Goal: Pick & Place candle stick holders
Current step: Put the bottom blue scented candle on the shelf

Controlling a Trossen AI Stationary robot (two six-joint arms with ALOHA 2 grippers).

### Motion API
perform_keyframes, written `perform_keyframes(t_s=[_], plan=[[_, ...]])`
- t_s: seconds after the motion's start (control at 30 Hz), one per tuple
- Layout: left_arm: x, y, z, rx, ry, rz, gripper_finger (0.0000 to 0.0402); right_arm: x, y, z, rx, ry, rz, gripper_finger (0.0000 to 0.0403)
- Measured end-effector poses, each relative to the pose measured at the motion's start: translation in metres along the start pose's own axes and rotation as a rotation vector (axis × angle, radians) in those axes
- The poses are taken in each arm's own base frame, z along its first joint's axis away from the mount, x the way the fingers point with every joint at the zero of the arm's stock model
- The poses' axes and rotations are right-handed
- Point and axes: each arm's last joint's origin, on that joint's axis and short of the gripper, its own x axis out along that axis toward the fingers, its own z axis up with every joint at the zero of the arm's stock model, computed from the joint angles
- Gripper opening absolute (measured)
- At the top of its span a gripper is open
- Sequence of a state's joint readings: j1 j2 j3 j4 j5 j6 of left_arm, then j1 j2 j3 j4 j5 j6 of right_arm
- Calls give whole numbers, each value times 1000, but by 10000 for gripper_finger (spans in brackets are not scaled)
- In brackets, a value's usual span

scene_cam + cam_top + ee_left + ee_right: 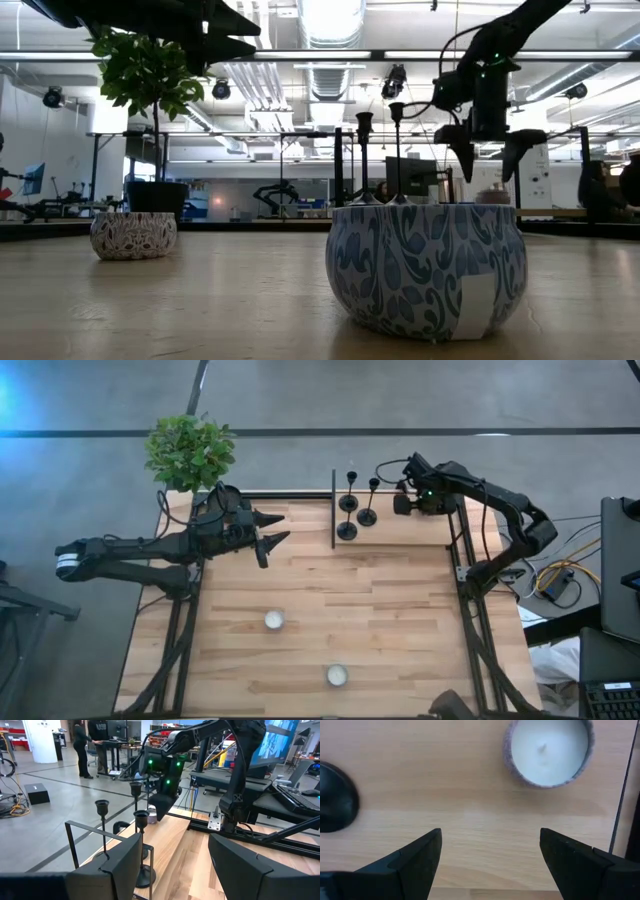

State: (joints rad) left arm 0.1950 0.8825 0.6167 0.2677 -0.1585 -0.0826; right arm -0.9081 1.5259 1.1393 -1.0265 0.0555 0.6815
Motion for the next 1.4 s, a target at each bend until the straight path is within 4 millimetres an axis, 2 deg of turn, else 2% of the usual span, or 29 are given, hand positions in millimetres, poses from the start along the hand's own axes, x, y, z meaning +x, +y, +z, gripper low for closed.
perform_keyframes(t_s=[0.33,0.47,0.63,0.77,0.93,1.13,1.27,1.33,1.4], plan=[[0,0,0,0,0,0,236,-36,-4,2,34,-217,140,324],[0,0,0,0,-1,0,236,-64,-10,-1,54,-386,207,324],[0,0,0,0,0,0,236,-109,-24,-12,23,-634,322,324],[0,0,0,0,0,0,236,-148,-36,-30,-37,-825,457,324],[0,0,0,0,-1,-1,236,-195,-49,-65,-193,-1053,700,324],[0,0,0,0,-1,0,236,-236,-63,-108,-315,-1223,992,313],[0,0,0,0,0,0,236,-264,-59,-128,-440,-1242,1193,300],[0,0,0,0,-1,0,236,-275,-49,-135,-531,-1215,1257,296],[0,0,0,0,-1,0,236,-279,-31,-142,-632,-1160,1246,294]])
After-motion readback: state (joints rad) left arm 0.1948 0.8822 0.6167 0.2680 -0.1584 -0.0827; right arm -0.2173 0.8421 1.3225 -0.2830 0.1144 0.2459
